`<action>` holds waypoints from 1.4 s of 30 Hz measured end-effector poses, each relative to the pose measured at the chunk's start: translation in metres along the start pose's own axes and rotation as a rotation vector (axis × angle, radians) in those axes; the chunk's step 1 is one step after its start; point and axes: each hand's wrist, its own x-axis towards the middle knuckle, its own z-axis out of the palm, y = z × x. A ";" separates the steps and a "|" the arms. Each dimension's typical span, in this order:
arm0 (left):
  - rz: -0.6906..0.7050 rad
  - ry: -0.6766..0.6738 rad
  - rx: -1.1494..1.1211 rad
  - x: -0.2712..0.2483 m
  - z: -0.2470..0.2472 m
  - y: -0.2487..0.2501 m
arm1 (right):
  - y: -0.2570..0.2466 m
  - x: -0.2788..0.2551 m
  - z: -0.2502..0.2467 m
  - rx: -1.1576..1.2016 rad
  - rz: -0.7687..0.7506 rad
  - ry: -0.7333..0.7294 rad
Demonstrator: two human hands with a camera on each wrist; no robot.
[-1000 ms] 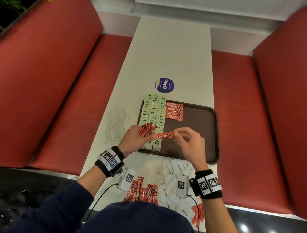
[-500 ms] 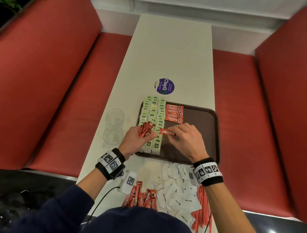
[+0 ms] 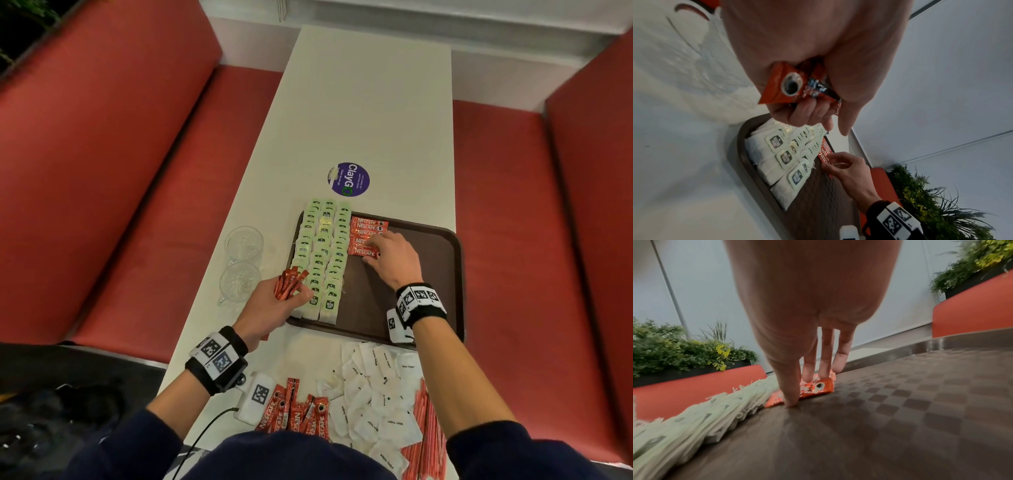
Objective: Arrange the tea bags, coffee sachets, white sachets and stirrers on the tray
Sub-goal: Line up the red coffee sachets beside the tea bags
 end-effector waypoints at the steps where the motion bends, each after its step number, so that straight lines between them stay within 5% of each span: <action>1: -0.001 -0.002 -0.007 -0.001 -0.001 0.000 | 0.000 0.001 0.000 0.008 0.002 -0.009; 10: -0.020 -0.040 -0.082 -0.006 -0.002 0.000 | -0.001 0.003 0.004 0.043 0.020 -0.007; 20: -0.097 -0.222 -0.442 -0.013 0.006 0.013 | -0.012 -0.005 -0.007 0.122 0.032 0.076; 23: -0.111 -0.243 -0.528 -0.014 0.008 0.015 | -0.041 -0.024 -0.031 0.412 0.021 0.154; 29: -0.051 -0.309 -0.512 -0.018 0.013 0.021 | -0.102 -0.079 -0.069 0.964 -0.143 -0.202; 34: 0.018 -0.312 -0.352 -0.026 0.012 0.019 | -0.090 -0.086 -0.075 1.192 0.023 -0.044; 37: 0.056 -0.244 -0.270 -0.028 0.008 0.014 | -0.080 -0.087 -0.089 1.213 0.057 0.018; 42: 0.118 -0.197 -0.259 -0.029 0.006 0.025 | -0.080 -0.096 -0.109 0.963 -0.167 -0.170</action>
